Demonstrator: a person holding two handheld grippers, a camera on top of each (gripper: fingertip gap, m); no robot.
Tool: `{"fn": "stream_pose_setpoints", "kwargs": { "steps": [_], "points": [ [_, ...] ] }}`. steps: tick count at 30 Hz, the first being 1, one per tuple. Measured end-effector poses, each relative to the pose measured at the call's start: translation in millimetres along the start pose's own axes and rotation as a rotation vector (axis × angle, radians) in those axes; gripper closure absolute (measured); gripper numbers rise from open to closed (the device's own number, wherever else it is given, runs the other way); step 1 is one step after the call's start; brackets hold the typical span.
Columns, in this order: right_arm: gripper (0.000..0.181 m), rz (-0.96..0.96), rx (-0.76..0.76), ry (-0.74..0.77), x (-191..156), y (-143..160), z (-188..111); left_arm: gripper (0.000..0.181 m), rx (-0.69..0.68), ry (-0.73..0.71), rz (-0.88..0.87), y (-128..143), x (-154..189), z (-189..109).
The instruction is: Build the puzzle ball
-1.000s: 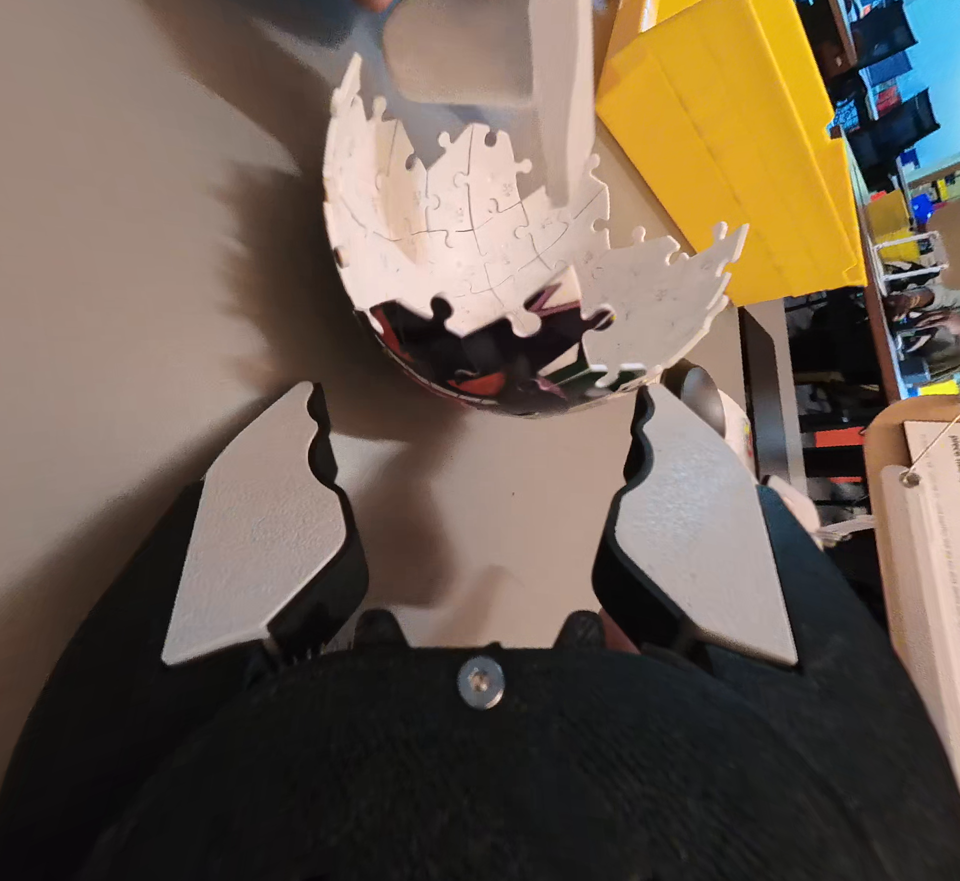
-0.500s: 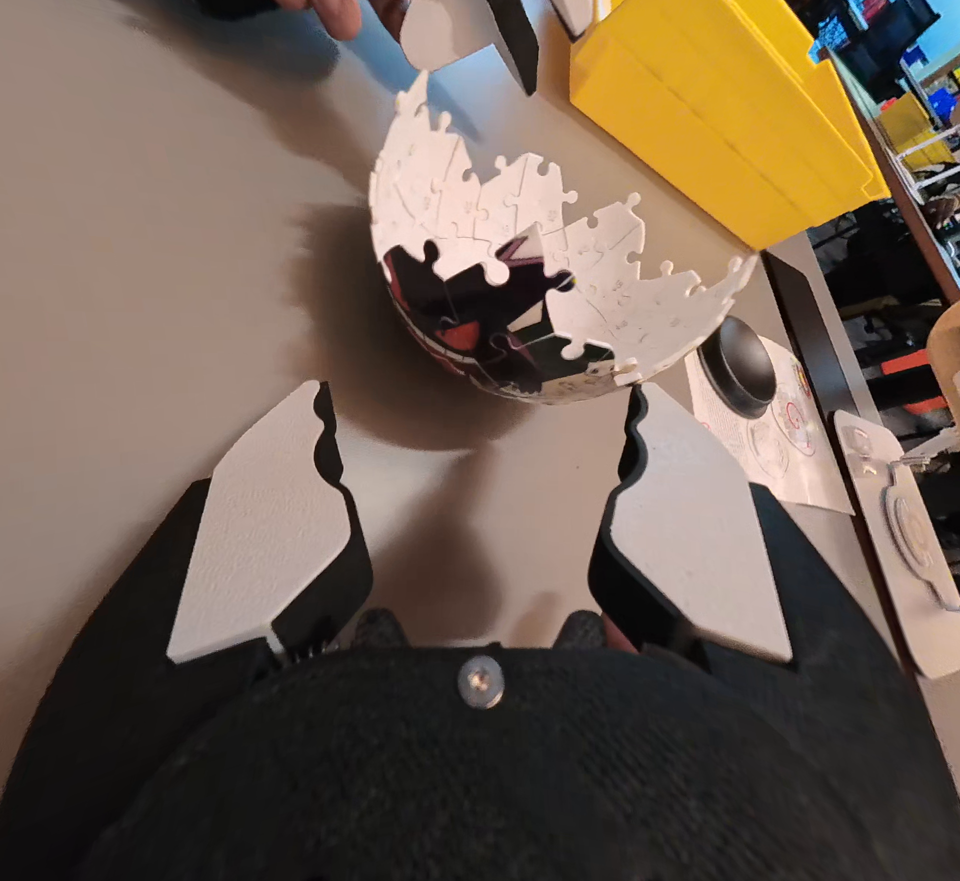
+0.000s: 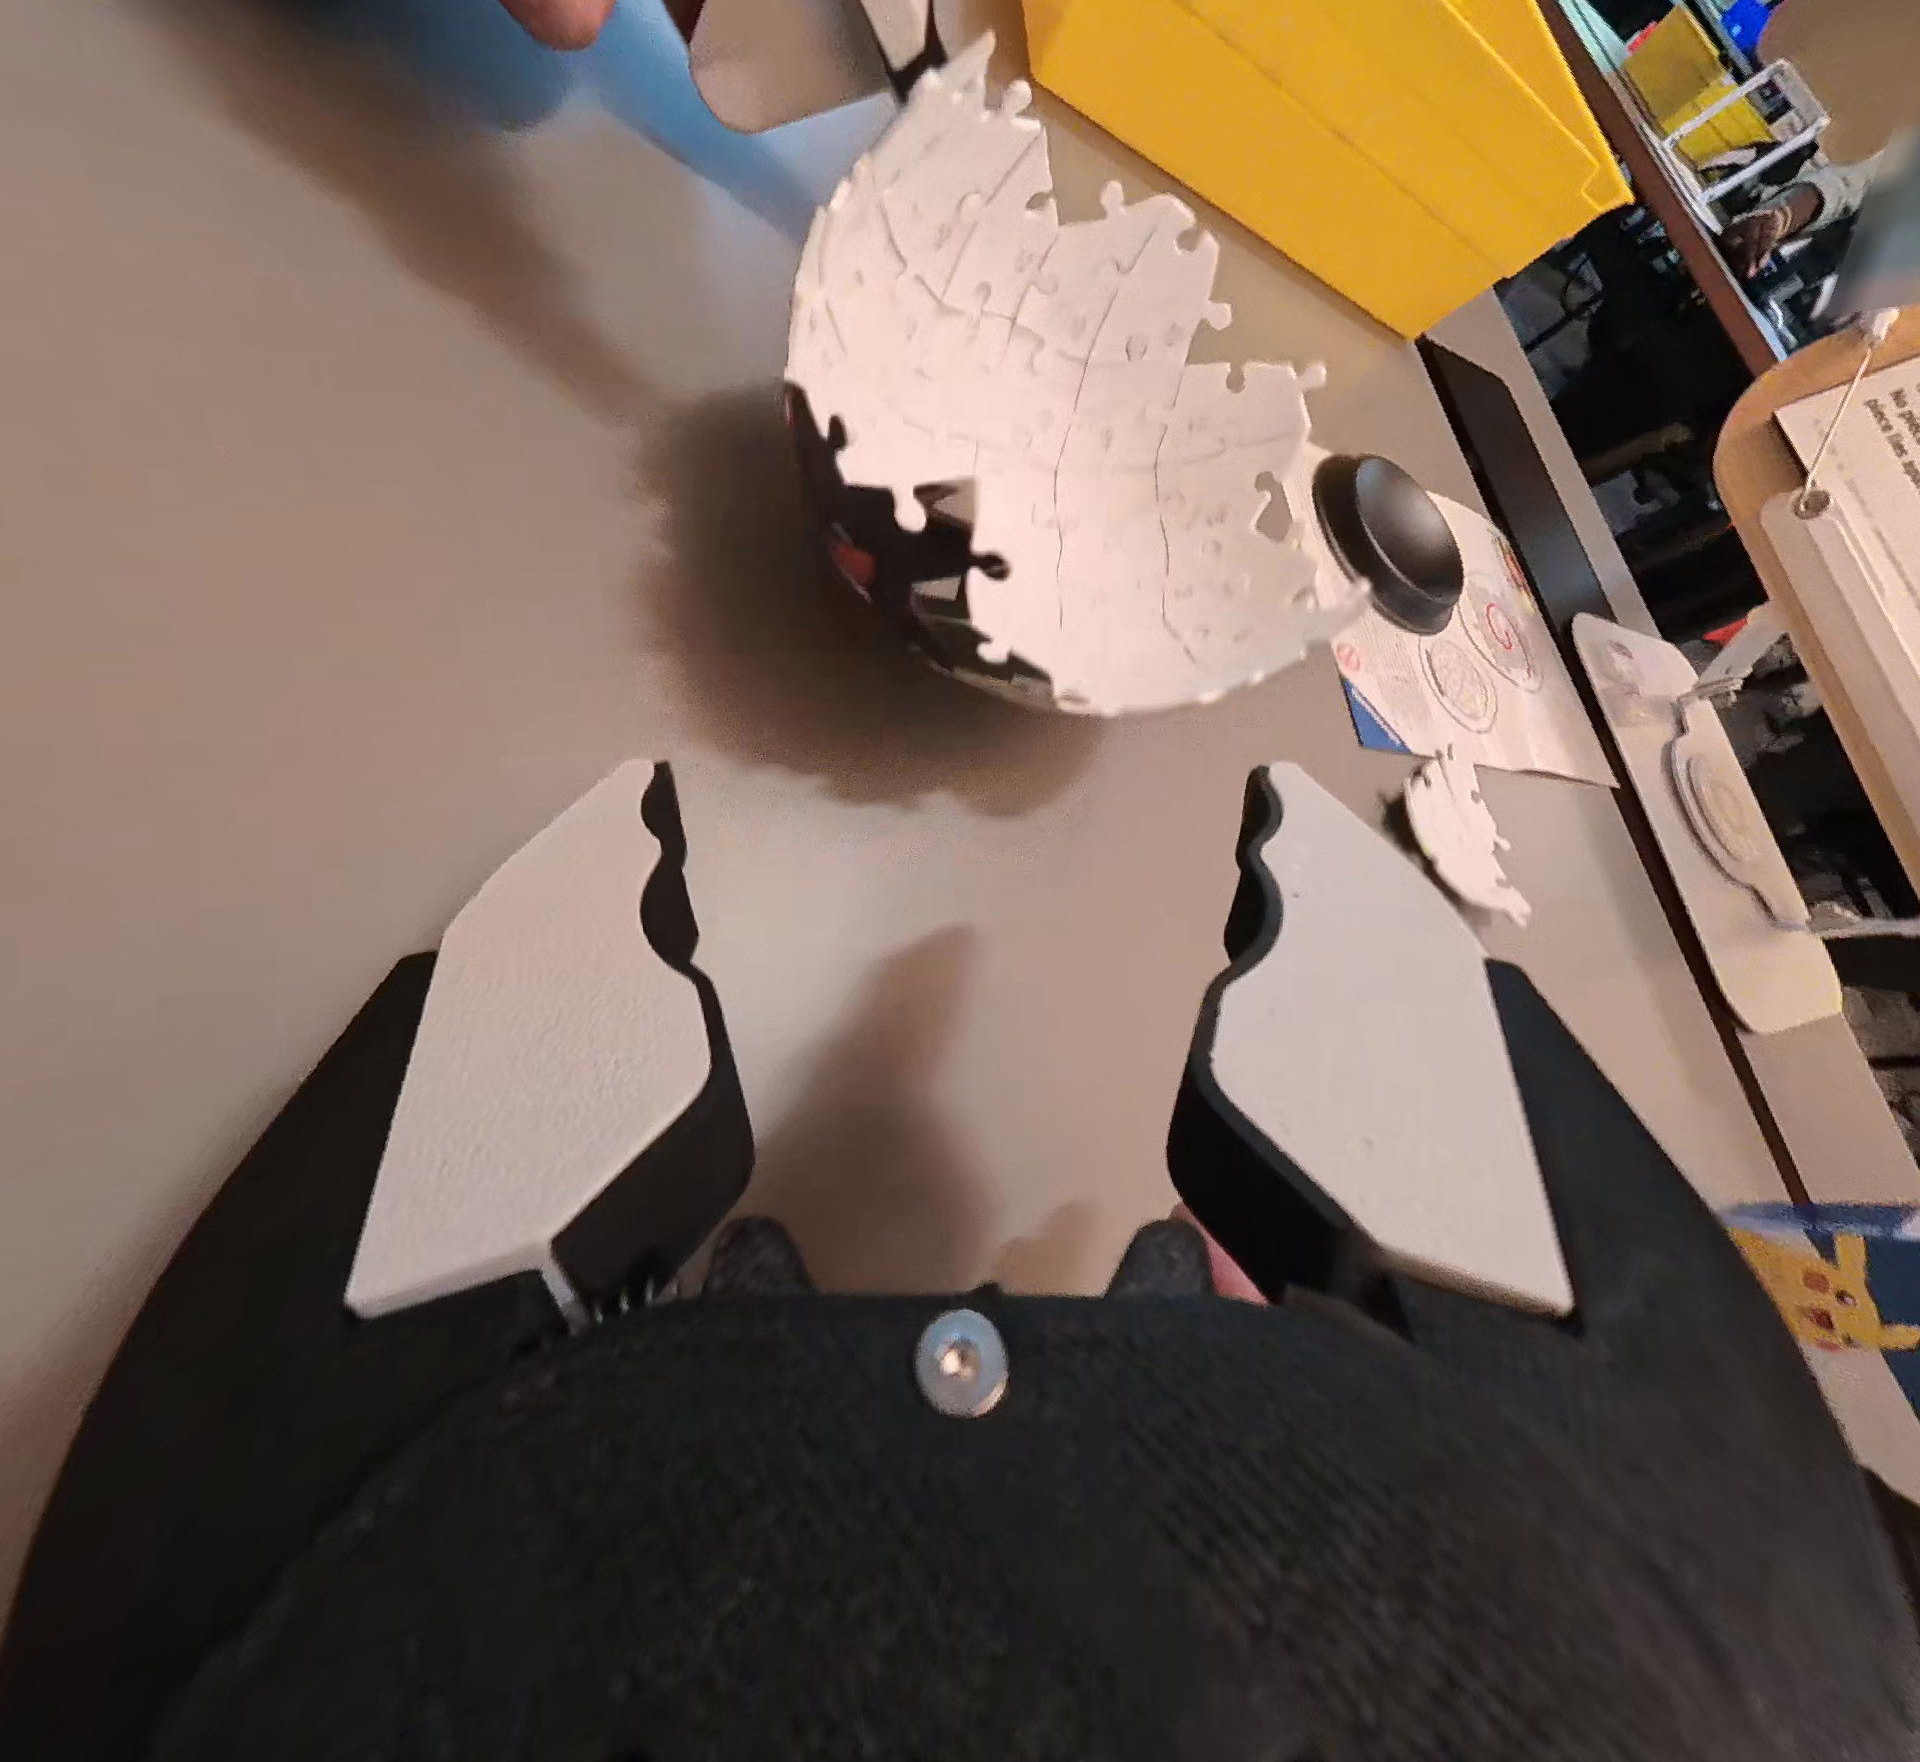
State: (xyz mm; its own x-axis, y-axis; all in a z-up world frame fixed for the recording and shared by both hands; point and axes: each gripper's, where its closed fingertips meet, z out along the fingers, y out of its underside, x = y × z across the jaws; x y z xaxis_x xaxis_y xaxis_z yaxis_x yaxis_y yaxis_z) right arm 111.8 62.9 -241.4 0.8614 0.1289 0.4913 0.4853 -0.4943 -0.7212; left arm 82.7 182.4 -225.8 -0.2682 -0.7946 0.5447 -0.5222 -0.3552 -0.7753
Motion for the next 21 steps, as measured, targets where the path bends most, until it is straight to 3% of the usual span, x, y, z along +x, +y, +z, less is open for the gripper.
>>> {"fn": "stream_pose_setpoints", "kwargs": {
  "steps": [5, 9, 12, 21],
  "points": [
    [0.089, 0.022, -0.097, 0.078, 12.6, 30.1, -34.6, 0.084, -0.022, -0.021, 0.095, 1.6, 7.3, -1.4],
    [0.089, 0.098, -0.271, 0.151, 42.6, 83.3, -69.2, 0.084, -0.029, -0.045, 0.133, 0.3, 10.0, -3.0],
    [0.095, 0.195, -0.291, 0.204, 66.0, 109.6, -86.5, 0.086, -0.025, -0.072, 0.184, -1.9, 9.8, -4.5],
    [0.114, 0.195, -0.264, 0.179, 89.6, 128.1, -71.6, 0.094, -0.063, -0.01, 0.235, 10.4, 25.7, 9.0]
  ]
}}
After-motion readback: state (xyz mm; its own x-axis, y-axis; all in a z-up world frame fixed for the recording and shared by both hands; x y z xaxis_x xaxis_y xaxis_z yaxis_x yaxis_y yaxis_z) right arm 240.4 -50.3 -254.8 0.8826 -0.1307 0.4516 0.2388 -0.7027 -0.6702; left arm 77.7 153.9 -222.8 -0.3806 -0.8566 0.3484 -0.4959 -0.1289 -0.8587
